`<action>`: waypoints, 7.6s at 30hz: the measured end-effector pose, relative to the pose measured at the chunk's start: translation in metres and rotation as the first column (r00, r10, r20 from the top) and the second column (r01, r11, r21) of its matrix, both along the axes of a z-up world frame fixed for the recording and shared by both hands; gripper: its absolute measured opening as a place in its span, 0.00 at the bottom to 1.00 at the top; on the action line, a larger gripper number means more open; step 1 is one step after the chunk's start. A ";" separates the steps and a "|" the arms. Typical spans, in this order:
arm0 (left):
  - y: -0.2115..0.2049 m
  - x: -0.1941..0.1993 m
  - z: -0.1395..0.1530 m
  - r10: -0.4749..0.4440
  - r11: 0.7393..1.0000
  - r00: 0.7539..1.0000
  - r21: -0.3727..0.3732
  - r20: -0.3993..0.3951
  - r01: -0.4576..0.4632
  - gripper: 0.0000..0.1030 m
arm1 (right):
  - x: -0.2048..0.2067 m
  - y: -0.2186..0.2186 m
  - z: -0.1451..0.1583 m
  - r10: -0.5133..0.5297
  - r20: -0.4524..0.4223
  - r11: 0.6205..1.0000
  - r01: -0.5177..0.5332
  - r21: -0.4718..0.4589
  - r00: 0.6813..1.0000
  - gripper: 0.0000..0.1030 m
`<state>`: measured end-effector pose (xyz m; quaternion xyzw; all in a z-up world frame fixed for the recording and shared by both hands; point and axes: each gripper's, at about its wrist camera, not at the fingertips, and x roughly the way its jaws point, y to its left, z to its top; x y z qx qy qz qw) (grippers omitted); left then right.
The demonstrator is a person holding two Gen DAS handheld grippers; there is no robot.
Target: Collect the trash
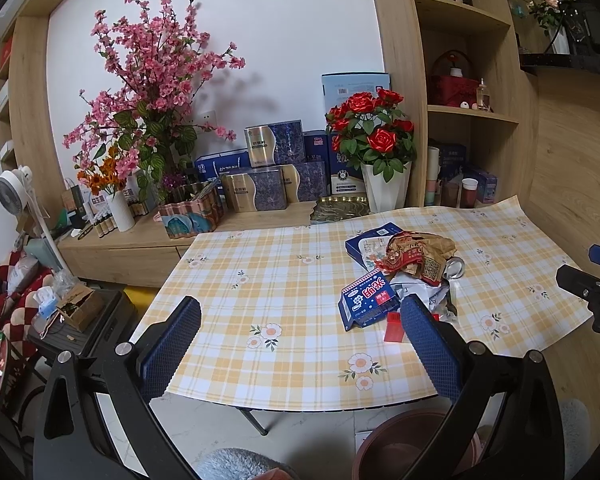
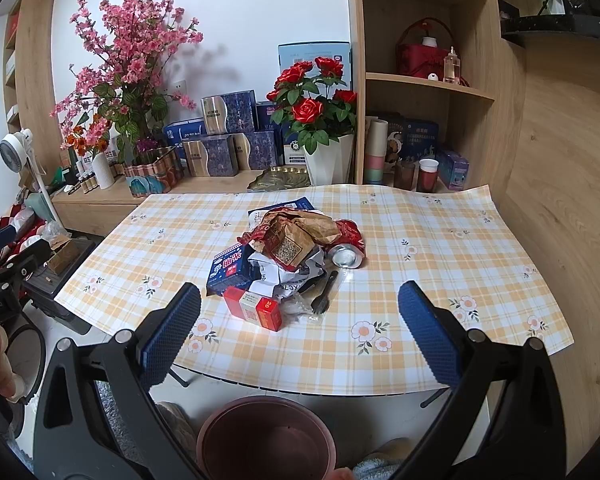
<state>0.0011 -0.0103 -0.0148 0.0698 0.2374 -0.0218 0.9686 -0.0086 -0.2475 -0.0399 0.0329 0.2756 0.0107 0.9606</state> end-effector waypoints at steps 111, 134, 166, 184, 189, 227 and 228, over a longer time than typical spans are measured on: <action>-0.132 0.200 -0.217 -0.291 0.957 0.881 -0.096 -0.372 0.275 0.95 | 0.062 -0.110 -0.145 -0.212 -0.008 0.923 0.203 0.325 0.977 0.83; -0.026 0.049 -0.163 -0.372 0.920 0.882 -0.240 -0.290 0.309 0.84 | -0.003 -0.018 -0.164 -0.018 -0.116 0.961 0.049 0.271 0.993 0.83; 0.013 0.025 -0.214 -0.294 0.936 0.900 -0.288 -0.323 0.202 0.84 | 0.012 0.052 -0.275 0.141 -0.447 0.970 -0.034 0.239 0.883 0.90; -0.020 0.022 -0.228 -0.348 0.937 0.856 -0.175 -0.382 0.302 0.84 | -0.026 -0.013 -0.176 -0.006 -0.040 0.998 0.009 0.057 0.999 0.94; -0.046 0.021 -0.229 -0.421 0.907 0.815 -0.159 -0.399 0.391 0.84 | -0.024 -0.027 -0.186 -0.017 -0.047 0.997 0.021 0.078 0.999 0.94; -0.026 0.043 -0.254 -0.353 0.930 0.819 -0.264 -0.452 0.254 0.94 | 0.001 -0.022 -0.227 -0.058 -0.196 0.990 0.082 0.116 0.979 0.95; -0.024 0.044 -0.254 -0.346 0.931 0.822 -0.274 -0.453 0.241 0.94 | 0.001 -0.021 -0.228 -0.058 -0.198 0.990 0.082 0.114 0.979 0.94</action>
